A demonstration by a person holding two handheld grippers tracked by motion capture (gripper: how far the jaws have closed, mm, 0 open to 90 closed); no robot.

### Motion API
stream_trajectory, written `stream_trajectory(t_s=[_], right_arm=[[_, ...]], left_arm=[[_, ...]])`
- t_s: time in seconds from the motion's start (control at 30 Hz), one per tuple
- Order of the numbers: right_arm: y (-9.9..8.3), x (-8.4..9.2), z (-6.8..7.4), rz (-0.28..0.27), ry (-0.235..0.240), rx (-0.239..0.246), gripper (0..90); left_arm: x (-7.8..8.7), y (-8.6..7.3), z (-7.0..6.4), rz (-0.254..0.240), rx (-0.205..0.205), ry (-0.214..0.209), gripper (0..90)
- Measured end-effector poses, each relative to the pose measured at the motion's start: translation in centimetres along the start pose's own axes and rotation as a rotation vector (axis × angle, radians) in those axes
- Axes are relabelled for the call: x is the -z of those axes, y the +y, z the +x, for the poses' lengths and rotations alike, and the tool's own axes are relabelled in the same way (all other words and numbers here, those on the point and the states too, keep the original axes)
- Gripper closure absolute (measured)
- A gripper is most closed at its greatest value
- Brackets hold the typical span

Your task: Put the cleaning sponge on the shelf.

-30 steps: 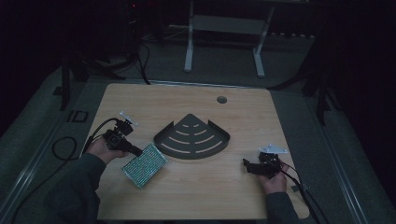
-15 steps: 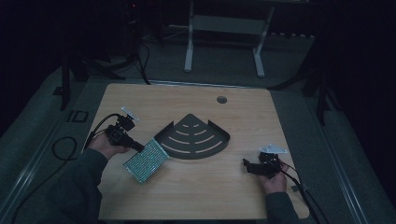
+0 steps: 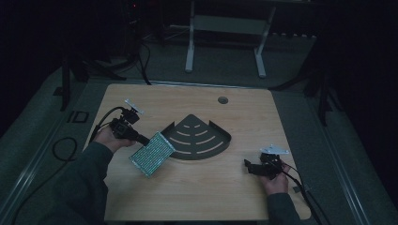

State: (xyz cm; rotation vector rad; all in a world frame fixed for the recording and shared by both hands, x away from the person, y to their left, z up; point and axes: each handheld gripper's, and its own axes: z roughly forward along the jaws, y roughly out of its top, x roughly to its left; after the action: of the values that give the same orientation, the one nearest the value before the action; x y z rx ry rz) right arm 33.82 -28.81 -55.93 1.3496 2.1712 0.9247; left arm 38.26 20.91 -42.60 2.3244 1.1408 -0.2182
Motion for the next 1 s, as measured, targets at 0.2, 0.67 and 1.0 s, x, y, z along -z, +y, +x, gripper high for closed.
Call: stream_trajectory(t_s=[0.2,0.67,1.0], right_arm=[[0.0,0.0,0.0,0.0,0.0,0.0,14.3],[0.0,0.0,0.0,0.0,0.0,0.0,14.3],[0.0,0.0,0.0,0.0,0.001,0.001,14.3]], left_arm=[[0.3,0.6,0.2,-0.012,0.005,-0.002,90.0],[0.4,2.3,0.5,-0.024,0.013,0.016,90.0],[0.1,3.9,0.4,-0.033,0.013,0.021,90.0]])
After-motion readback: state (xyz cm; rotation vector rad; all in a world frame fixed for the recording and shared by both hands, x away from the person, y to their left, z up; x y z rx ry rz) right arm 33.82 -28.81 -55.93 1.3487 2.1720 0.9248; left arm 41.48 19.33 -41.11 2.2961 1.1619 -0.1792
